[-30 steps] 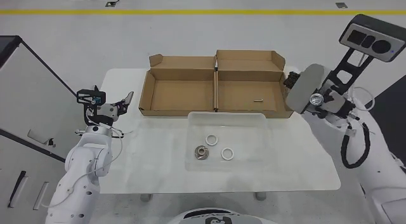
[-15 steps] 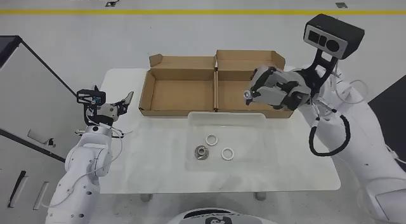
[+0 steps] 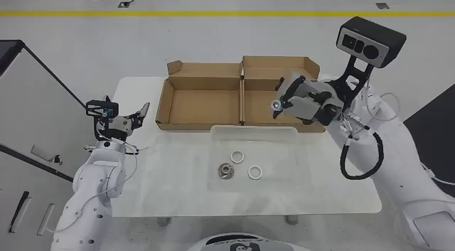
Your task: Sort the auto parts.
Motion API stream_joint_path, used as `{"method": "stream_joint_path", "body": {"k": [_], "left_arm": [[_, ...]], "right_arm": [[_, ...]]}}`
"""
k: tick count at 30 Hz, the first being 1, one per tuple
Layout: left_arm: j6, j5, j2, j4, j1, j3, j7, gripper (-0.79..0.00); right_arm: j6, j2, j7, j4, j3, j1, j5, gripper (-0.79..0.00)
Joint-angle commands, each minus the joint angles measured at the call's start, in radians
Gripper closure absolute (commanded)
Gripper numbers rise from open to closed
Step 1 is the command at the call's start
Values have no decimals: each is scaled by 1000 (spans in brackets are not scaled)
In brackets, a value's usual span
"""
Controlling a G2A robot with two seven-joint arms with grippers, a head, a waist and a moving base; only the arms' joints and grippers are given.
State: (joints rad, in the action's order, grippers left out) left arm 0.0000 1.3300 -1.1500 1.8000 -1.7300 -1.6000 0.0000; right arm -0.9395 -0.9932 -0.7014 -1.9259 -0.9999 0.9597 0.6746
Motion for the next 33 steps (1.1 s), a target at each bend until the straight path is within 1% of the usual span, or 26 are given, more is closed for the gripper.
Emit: {"method": "stream_joint_path", "body": {"k": [1, 6, 8, 33], "left_arm": [[0, 0, 0, 0, 0, 0, 0, -785], [0, 0, 0, 0, 0, 0, 0, -785], [0, 0, 0, 0, 0, 0, 0, -785], [0, 0, 0, 0, 0, 0, 0, -785]], "right_arm": [[-22, -5, 9, -5, 6, 9, 25, 0], [-73, -17, 28, -5, 18, 30, 59, 0], [-73, -23, 35, -8, 23, 35, 77, 0], [-73, -23, 35, -8, 23, 35, 77, 0]]}}
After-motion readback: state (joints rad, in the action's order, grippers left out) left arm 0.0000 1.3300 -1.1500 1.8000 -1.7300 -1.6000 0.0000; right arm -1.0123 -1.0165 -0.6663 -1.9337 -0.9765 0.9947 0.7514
